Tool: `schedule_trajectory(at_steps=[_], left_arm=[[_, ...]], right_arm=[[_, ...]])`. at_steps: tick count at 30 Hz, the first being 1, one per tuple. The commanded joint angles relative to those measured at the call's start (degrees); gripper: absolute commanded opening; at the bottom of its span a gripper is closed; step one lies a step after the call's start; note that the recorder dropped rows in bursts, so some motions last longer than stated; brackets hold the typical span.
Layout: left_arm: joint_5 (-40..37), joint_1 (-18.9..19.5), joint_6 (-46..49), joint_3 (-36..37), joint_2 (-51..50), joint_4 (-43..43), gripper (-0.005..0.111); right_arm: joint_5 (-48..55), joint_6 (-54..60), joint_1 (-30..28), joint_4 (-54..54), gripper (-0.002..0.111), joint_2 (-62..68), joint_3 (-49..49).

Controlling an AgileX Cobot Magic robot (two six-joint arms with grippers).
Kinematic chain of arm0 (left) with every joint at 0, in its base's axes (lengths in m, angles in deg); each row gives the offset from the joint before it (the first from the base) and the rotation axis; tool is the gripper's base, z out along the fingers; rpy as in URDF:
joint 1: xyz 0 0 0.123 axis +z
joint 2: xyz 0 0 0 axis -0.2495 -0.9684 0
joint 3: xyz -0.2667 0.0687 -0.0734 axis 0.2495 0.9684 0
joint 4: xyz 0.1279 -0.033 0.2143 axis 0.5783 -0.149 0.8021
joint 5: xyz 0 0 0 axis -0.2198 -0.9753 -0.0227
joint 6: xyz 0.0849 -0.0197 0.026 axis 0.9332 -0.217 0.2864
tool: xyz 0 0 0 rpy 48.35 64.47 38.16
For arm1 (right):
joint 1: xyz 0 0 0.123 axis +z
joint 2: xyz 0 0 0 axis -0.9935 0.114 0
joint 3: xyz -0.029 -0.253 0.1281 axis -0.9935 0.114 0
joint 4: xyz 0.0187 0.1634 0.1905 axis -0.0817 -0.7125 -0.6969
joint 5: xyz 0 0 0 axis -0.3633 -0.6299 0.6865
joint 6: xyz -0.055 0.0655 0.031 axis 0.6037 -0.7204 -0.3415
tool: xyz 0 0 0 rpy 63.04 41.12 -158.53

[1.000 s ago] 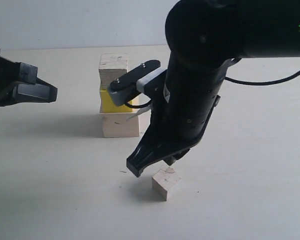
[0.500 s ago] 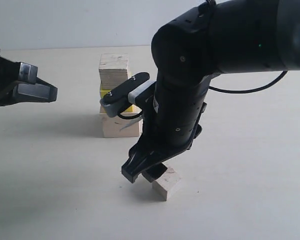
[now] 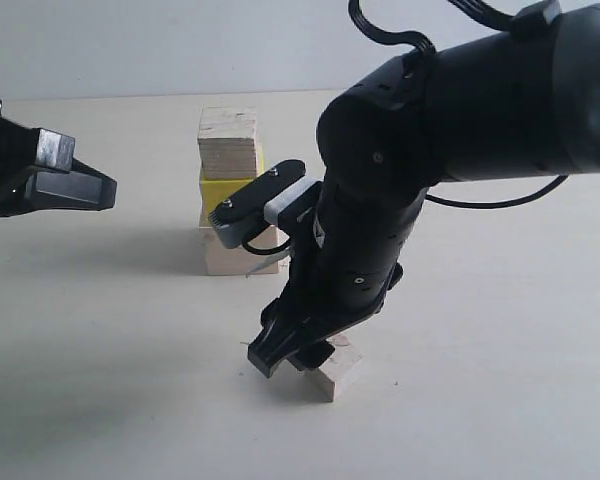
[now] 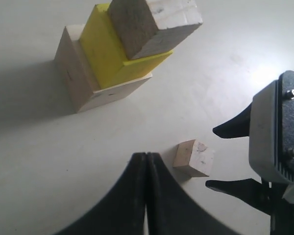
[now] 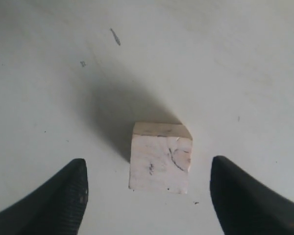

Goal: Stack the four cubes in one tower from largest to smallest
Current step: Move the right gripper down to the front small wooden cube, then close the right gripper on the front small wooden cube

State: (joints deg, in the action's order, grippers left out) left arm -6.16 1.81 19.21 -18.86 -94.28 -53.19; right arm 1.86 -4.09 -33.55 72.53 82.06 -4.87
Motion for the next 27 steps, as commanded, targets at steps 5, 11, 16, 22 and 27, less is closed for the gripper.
schedule_trajectory(at_steps=[5, 11, 16, 22, 27], left_arm=[[-2.0, 0.1, -0.1, 0.1, 0.5, -0.3, 0.000], [-2.2, 0.1, -0.1, 0.1, 0.5, -0.3, 0.000], [-2.2, 0.1, -0.1, 0.1, 0.5, -0.3, 0.000], [-2.2, 0.1, 0.2, 0.1, 0.5, -0.3, 0.000], [-2.2, 0.1, 0.2, 0.1, 0.5, -0.3, 0.000]], right_arm=[[-1.6, -3.2, 0.1, 2.2, 0.067, 3.2, 0.3], [-2.7, -3.5, 0.1, 2.5, 0.066, 5.8, 0.3], [-3.3, -4.9, 0.1, 3.4, 0.065, 7.4, 0.3], [-3.4, -5.9, 0.1, 3.8, 0.065, 9.0, 0.3], [-4.3, -6.3, 0.1, 4.4, 0.064, 9.0, 0.3]])
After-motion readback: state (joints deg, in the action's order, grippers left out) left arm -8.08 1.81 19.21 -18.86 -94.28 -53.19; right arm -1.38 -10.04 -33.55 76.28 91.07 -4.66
